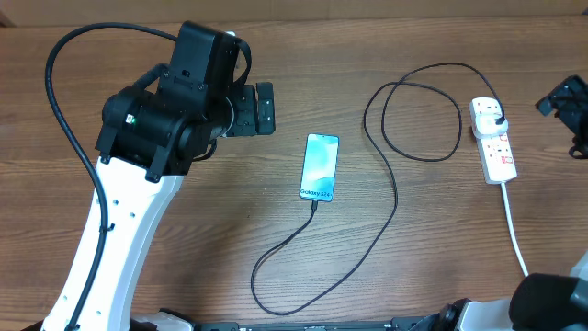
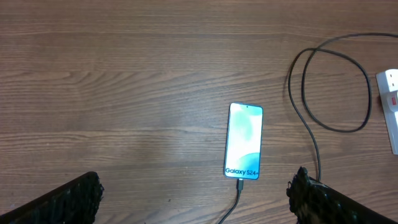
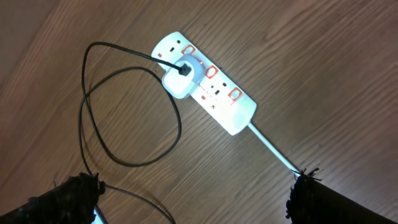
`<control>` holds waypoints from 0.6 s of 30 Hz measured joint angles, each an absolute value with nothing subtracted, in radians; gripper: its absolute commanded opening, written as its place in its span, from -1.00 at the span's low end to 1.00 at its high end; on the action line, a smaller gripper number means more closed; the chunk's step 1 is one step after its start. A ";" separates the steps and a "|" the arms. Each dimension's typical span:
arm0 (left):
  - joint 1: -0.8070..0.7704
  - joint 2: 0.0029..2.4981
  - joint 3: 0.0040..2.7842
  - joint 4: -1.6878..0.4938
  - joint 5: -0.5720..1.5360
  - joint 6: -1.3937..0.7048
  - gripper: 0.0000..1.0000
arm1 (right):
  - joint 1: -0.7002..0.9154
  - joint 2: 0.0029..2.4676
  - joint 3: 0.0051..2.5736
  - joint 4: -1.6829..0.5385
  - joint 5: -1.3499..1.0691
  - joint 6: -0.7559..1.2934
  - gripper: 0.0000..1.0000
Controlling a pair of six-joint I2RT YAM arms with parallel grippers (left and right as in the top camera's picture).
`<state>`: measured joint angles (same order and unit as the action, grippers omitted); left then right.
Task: Plug charger to phone and switch on socket
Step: 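Lift the right gripper away from the power strip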
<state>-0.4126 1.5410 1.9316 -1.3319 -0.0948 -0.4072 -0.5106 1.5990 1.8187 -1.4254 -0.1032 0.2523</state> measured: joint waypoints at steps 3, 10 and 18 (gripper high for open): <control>-0.413 1.541 1.932 -1.332 -0.095 -0.407 0.98 | -0.511 1.594 1.819 -1.427 -0.100 0.258 1.00; -0.413 1.541 1.932 -1.332 -0.095 -0.407 0.99 | -0.511 1.593 1.819 -1.428 -0.097 0.261 0.99; -0.413 1.541 1.932 -1.332 -0.095 -0.407 0.99 | -0.511 1.593 1.819 -1.428 -0.097 0.262 1.00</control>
